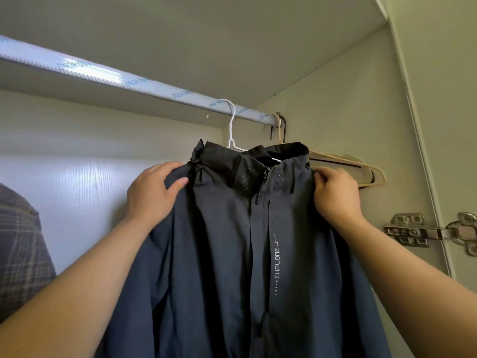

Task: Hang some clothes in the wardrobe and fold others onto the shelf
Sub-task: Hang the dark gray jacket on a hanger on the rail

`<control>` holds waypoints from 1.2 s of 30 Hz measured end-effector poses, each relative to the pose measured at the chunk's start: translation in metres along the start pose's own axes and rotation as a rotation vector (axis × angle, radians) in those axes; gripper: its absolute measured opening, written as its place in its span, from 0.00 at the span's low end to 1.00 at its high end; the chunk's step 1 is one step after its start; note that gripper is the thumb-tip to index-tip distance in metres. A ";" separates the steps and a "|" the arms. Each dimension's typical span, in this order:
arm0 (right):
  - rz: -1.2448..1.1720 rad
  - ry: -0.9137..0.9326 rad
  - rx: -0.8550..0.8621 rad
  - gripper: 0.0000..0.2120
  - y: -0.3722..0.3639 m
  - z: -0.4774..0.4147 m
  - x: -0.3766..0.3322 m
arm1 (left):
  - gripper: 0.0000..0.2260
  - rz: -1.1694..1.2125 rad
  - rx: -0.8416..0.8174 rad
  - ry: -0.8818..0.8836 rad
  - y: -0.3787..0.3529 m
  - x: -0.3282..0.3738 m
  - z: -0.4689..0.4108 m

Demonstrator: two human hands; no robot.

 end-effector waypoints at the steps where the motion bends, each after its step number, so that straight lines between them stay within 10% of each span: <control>1: -0.016 0.016 -0.019 0.14 0.001 -0.001 -0.002 | 0.14 0.020 0.016 -0.010 0.004 0.001 -0.001; 18: -0.109 0.204 -0.169 0.11 -0.012 -0.011 -0.091 | 0.12 0.177 -0.045 0.248 0.035 -0.035 -0.016; 24: -0.080 0.174 -0.223 0.10 -0.019 -0.011 -0.080 | 0.11 0.696 -0.217 0.765 0.010 -0.111 0.022; 29: -0.103 0.127 -0.229 0.10 -0.020 -0.008 -0.074 | 0.12 0.070 -0.030 0.414 0.045 -0.077 0.002; 36: -0.154 0.025 -0.229 0.09 -0.018 0.000 -0.053 | 0.10 0.084 -0.114 0.200 0.031 -0.071 0.026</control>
Point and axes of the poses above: each hand's wrist, its own z-axis away from the middle knuckle, its own y-axis out of the back of the hand, x = y × z, the point moved 10 cm from there along -z, towards the middle knuckle, and after that the axes turned 3 degrees about x, right-handed, at the moved point
